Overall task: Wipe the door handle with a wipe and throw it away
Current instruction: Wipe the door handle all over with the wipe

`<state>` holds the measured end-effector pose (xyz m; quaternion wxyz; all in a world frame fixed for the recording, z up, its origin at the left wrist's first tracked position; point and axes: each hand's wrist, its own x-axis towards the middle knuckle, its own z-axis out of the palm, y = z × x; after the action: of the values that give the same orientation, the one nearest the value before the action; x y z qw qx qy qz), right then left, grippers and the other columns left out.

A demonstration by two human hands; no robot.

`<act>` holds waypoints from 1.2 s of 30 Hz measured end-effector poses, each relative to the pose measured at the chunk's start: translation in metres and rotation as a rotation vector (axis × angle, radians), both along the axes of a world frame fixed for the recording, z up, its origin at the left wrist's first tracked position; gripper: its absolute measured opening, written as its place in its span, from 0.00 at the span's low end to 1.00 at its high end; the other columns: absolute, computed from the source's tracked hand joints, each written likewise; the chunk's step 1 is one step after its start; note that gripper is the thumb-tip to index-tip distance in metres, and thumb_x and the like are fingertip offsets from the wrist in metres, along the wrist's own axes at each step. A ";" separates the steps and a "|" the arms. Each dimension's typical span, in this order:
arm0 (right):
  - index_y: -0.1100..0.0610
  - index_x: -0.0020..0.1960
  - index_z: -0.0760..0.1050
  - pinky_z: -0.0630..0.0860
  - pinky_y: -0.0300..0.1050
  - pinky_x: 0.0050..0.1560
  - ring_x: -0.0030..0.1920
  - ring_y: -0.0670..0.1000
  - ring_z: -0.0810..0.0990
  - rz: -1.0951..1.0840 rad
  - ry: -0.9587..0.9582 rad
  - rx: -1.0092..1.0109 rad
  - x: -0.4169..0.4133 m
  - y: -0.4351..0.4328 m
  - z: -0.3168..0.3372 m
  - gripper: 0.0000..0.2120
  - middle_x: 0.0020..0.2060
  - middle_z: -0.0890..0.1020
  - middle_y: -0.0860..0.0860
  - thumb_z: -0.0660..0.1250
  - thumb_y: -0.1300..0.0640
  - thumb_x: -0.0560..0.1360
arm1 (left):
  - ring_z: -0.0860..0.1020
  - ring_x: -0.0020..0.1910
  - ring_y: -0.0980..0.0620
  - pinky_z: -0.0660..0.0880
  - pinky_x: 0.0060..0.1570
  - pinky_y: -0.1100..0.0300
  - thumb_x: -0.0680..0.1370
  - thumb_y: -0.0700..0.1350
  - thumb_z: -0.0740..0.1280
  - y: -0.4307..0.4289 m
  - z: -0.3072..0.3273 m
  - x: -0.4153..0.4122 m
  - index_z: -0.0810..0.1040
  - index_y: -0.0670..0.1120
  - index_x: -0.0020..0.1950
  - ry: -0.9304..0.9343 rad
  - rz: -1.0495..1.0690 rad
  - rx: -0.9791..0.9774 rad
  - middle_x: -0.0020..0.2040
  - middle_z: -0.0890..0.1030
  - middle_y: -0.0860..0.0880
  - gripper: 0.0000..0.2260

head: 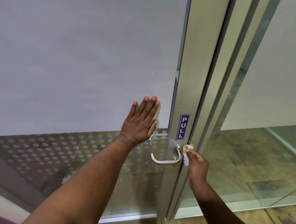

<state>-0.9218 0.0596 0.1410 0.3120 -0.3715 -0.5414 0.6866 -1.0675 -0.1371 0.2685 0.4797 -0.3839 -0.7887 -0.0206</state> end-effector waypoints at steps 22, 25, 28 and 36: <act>0.50 0.42 0.79 0.75 0.43 0.35 0.37 0.46 0.80 0.165 -0.325 0.789 -0.004 -0.011 0.013 0.05 0.39 0.81 0.45 0.75 0.52 0.72 | 0.40 0.82 0.47 0.38 0.80 0.46 0.84 0.56 0.54 0.001 -0.001 0.000 0.46 0.45 0.83 0.015 -0.010 0.011 0.83 0.40 0.47 0.32; 0.48 0.43 0.77 0.78 0.45 0.35 0.37 0.41 0.79 0.123 -0.234 0.743 0.003 -0.009 0.011 0.06 0.39 0.81 0.44 0.74 0.54 0.72 | 0.40 0.82 0.46 0.38 0.80 0.46 0.84 0.56 0.54 0.001 0.000 -0.001 0.45 0.45 0.83 0.010 -0.008 0.004 0.83 0.40 0.47 0.33; 0.48 0.50 0.78 0.78 0.43 0.39 0.41 0.42 0.79 0.108 -0.167 0.790 0.007 -0.010 0.008 0.06 0.46 0.81 0.44 0.72 0.55 0.74 | 0.40 0.82 0.46 0.37 0.80 0.46 0.84 0.56 0.54 0.001 -0.001 -0.001 0.46 0.45 0.83 0.006 -0.006 0.007 0.83 0.40 0.47 0.32; 0.56 0.55 0.83 0.77 0.43 0.51 0.47 0.48 0.81 0.125 -0.141 0.772 -0.004 -0.017 0.005 0.09 0.51 0.81 0.49 0.73 0.57 0.75 | 0.40 0.82 0.47 0.36 0.80 0.46 0.84 0.56 0.55 0.000 0.000 0.000 0.46 0.45 0.83 0.014 -0.001 0.006 0.83 0.40 0.47 0.33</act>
<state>-0.9257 0.0425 0.1459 0.3485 -0.2395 -0.8013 0.4233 -1.0680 -0.1366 0.2684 0.4863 -0.3829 -0.7852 -0.0206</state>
